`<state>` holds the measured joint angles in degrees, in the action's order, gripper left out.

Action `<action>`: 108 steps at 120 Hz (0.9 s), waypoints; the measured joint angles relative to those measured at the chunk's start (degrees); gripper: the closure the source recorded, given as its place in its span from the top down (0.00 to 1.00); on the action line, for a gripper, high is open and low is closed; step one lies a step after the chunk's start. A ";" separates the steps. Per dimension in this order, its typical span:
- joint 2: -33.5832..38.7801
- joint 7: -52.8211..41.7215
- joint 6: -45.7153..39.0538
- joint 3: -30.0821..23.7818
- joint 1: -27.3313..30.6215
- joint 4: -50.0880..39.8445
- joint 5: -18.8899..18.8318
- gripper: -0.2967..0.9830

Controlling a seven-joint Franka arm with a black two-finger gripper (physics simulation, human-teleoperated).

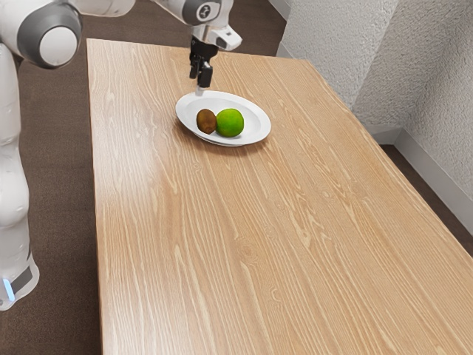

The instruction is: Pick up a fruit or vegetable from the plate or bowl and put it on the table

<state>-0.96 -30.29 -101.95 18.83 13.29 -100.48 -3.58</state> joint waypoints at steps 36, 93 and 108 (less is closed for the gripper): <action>-1.61 -2.14 -1.32 0.48 -1.14 0.38 0.52 0.77; -3.01 -3.96 -1.67 0.44 0.99 0.00 1.69 0.77; -3.10 -4.28 -1.69 0.50 1.96 0.00 1.69 0.77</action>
<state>-4.06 -34.57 -103.64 19.32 15.25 -100.48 -1.90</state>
